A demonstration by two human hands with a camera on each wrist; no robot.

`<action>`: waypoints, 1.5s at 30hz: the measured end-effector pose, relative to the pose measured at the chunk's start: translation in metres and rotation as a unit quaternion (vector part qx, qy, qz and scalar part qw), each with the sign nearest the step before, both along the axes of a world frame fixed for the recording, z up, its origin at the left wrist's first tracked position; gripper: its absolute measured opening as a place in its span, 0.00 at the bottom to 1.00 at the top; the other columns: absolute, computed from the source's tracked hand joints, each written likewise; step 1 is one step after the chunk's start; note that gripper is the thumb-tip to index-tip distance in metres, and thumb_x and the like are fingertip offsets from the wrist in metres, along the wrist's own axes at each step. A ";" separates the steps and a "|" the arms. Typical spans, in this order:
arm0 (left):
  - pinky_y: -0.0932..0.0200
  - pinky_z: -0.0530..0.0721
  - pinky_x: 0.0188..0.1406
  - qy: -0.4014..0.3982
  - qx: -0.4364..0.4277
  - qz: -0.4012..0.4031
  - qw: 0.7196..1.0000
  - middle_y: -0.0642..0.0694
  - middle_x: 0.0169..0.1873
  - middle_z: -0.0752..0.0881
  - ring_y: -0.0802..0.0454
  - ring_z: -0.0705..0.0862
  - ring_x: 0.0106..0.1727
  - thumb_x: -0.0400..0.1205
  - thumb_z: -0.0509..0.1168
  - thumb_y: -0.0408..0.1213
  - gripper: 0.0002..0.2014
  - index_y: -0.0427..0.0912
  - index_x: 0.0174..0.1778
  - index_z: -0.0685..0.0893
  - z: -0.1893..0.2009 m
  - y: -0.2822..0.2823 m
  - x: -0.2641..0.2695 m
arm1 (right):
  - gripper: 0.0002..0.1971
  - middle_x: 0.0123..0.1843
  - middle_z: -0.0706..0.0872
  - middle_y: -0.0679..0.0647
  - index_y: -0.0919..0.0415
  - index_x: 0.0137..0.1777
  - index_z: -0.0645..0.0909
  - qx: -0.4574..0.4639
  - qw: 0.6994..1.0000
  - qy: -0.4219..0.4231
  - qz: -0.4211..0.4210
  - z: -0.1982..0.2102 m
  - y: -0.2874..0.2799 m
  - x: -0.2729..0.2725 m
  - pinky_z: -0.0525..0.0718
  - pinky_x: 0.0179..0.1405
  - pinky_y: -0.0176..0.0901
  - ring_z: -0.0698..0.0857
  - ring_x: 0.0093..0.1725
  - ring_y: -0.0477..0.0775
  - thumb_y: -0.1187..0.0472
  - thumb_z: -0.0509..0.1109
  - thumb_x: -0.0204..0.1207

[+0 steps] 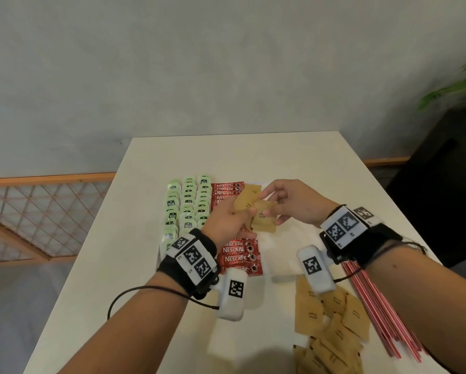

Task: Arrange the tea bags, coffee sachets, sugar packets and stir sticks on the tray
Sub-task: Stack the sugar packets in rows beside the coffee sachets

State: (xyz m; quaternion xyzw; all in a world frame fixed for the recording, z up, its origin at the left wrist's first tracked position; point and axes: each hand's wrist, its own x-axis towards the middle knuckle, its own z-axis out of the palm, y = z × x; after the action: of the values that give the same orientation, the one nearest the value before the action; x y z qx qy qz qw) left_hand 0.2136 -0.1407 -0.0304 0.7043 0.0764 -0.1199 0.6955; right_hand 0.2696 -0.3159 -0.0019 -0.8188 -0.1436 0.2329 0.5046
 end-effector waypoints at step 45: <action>0.48 0.92 0.46 0.027 -0.104 0.043 0.993 0.36 0.61 0.85 0.42 0.91 0.50 0.85 0.58 0.23 0.17 0.38 0.69 0.73 -0.017 0.021 0.044 | 0.19 0.38 0.81 0.54 0.68 0.48 0.83 -0.190 0.956 -0.065 -0.213 -0.066 0.007 0.096 0.78 0.40 0.48 0.80 0.37 0.57 0.48 0.70 0.78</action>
State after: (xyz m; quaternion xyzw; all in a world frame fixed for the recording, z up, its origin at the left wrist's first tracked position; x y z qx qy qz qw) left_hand 0.2574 -0.1201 -0.0478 0.6209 0.1131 -0.1161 0.7670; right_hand 0.3658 -0.3092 -0.0684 -0.9246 0.0486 0.0895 0.3671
